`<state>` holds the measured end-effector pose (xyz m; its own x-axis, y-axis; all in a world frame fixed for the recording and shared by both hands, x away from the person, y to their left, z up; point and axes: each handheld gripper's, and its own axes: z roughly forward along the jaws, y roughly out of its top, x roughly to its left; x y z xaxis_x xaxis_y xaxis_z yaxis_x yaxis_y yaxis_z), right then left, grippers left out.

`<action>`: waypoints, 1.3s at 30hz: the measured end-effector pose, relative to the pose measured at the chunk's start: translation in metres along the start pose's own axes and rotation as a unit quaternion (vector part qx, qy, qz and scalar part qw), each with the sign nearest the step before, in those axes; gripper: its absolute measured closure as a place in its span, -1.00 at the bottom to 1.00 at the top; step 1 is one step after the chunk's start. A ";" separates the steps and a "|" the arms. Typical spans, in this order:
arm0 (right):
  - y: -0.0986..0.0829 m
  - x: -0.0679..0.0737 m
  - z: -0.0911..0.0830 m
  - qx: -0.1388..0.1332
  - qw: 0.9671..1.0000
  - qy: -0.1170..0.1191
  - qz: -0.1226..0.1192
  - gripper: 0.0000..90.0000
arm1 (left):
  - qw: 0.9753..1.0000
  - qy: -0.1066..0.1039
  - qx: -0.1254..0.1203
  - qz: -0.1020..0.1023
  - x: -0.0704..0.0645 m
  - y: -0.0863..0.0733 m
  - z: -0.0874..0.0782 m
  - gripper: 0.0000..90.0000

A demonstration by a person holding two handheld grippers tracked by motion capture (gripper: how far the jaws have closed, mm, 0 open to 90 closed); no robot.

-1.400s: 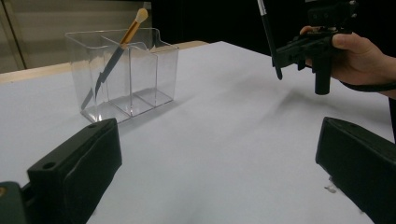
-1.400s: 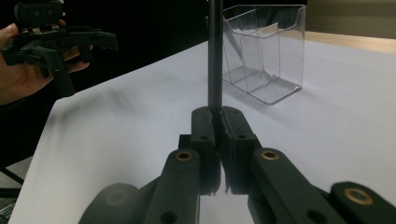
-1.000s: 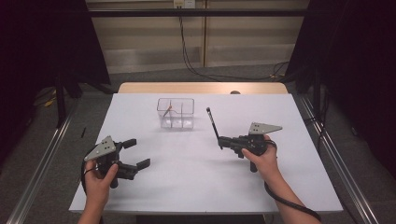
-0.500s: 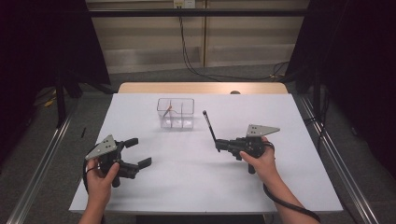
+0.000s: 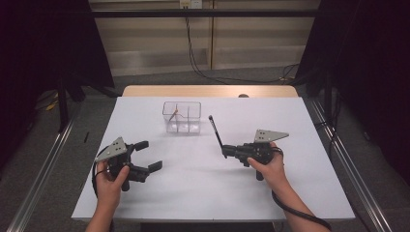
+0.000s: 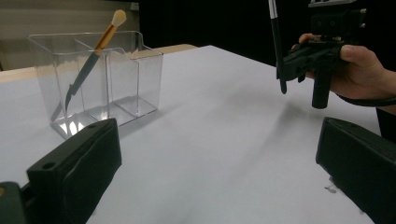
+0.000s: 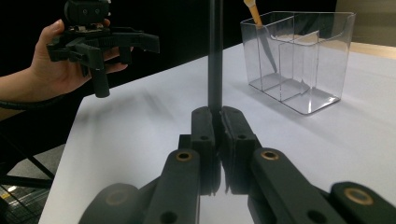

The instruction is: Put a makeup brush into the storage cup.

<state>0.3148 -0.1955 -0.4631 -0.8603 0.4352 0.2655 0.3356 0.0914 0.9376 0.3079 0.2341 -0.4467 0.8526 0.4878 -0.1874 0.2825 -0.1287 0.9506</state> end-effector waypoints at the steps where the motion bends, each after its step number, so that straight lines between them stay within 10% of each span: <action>1: 0.000 0.000 0.000 -0.001 1.000 0.000 -0.001 0.89 | 1.000 -0.002 -0.002 -0.001 0.000 0.001 0.001 -1.00; 39: -0.002 0.001 0.001 -0.007 1.000 0.004 -0.006 0.89 | 0.999 -0.030 -0.010 -0.006 -0.005 0.022 0.059 -1.00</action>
<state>0.3138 -0.1949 -0.4649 -0.8669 0.4276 0.2562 0.3204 0.0843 0.9435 0.3357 0.1776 -0.4396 0.8738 0.4372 -0.2127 0.2848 -0.1057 0.9527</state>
